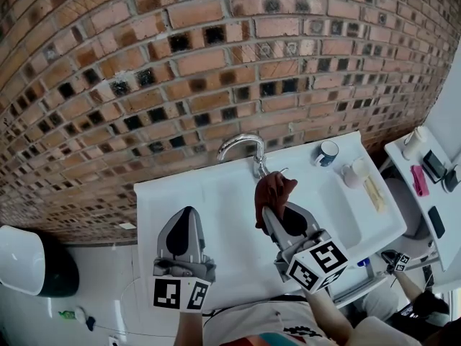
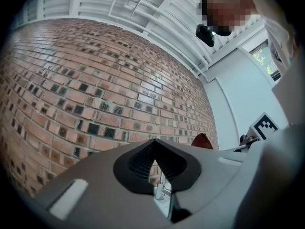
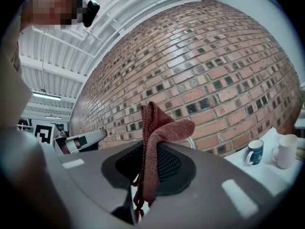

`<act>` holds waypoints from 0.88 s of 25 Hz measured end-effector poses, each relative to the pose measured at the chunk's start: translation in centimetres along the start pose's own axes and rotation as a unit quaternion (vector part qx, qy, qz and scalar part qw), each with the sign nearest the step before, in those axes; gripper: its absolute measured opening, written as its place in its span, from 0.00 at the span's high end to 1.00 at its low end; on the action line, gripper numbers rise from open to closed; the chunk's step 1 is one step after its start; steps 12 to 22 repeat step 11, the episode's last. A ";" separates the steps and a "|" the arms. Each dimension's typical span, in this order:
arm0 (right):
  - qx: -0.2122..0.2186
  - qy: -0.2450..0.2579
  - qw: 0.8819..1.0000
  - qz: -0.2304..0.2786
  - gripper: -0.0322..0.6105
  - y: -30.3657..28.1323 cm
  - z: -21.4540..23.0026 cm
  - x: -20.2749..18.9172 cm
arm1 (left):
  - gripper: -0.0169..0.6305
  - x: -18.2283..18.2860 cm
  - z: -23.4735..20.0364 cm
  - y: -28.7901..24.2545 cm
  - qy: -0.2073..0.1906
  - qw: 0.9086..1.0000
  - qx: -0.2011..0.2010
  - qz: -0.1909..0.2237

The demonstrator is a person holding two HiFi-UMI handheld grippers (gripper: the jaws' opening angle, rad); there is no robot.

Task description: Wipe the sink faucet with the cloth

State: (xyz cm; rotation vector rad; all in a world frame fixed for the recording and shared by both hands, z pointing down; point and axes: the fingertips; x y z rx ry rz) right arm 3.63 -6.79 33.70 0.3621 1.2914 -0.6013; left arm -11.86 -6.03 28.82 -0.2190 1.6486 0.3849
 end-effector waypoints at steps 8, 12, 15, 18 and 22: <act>-0.006 0.003 1.000 0.002 0.88 0.0 0.3 0.0 | 0.97 -0.3 0.1 -0.3 0.003 1.000 -0.007 -0.003; -0.009 0.001 1.000 0.000 0.88 -0.1 0.4 -0.2 | 0.97 -0.5 0.0 -0.4 0.006 1.000 -0.007 -0.005; -0.009 0.001 1.000 0.000 0.88 -0.1 0.4 -0.2 | 0.97 -0.5 0.0 -0.4 0.006 1.000 -0.007 -0.005; -0.009 0.001 1.000 0.000 0.88 -0.1 0.4 -0.2 | 0.97 -0.5 0.0 -0.4 0.006 1.000 -0.007 -0.005; -0.009 0.001 1.000 0.000 0.88 -0.1 0.4 -0.2 | 0.97 -0.5 0.0 -0.4 0.006 1.000 -0.007 -0.005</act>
Point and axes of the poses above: the fingertips, and each gripper's own axes: y backward along the fingers, z to its right, x out of its top, and after that the axes turned 7 degrees about -z, right-handed
